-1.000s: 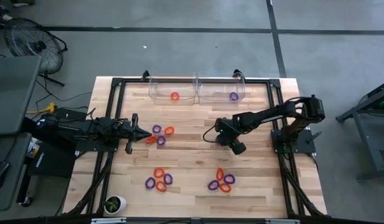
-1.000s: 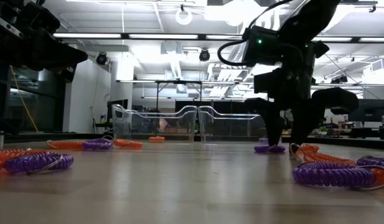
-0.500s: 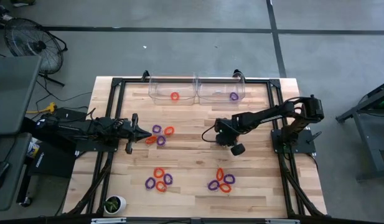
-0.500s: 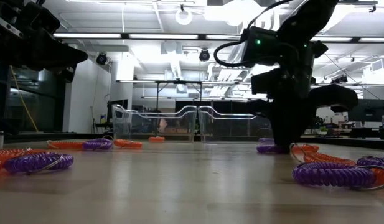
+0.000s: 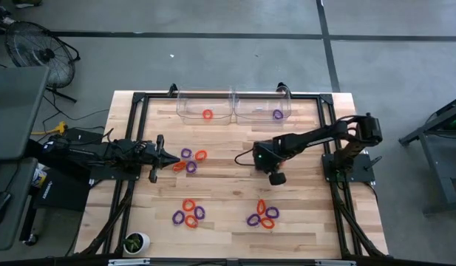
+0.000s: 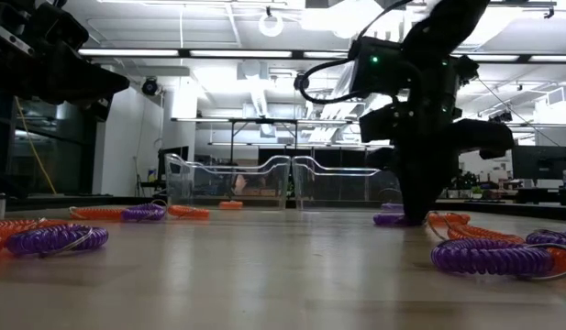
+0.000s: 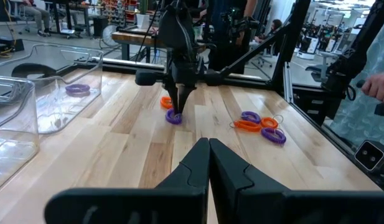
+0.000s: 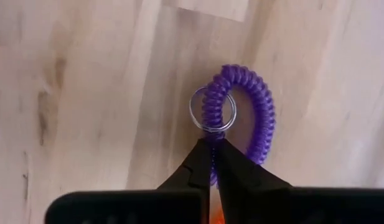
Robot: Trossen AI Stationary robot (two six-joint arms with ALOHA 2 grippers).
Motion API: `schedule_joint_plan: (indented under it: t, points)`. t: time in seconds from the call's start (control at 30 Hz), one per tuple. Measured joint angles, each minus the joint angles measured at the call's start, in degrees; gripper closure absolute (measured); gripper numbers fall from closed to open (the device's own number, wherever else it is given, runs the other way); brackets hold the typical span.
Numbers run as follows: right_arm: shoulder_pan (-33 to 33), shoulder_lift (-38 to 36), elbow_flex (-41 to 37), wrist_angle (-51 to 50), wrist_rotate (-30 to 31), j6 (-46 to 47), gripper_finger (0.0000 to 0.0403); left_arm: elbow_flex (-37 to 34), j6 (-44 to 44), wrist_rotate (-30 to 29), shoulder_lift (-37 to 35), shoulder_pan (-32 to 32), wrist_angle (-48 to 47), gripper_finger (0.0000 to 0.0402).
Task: Sort spring keychains
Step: Put the violet spring keychain into the right transparent bin
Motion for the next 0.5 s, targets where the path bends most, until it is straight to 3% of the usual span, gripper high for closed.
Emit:
schedule_joint_plan:
  t: [0.5]
  points:
    - [-1.16,-0.25,11.66,-9.72,5.75,10.51,0.0402,0.00,0.00,0.00,0.01,0.00,0.01,0.0401]
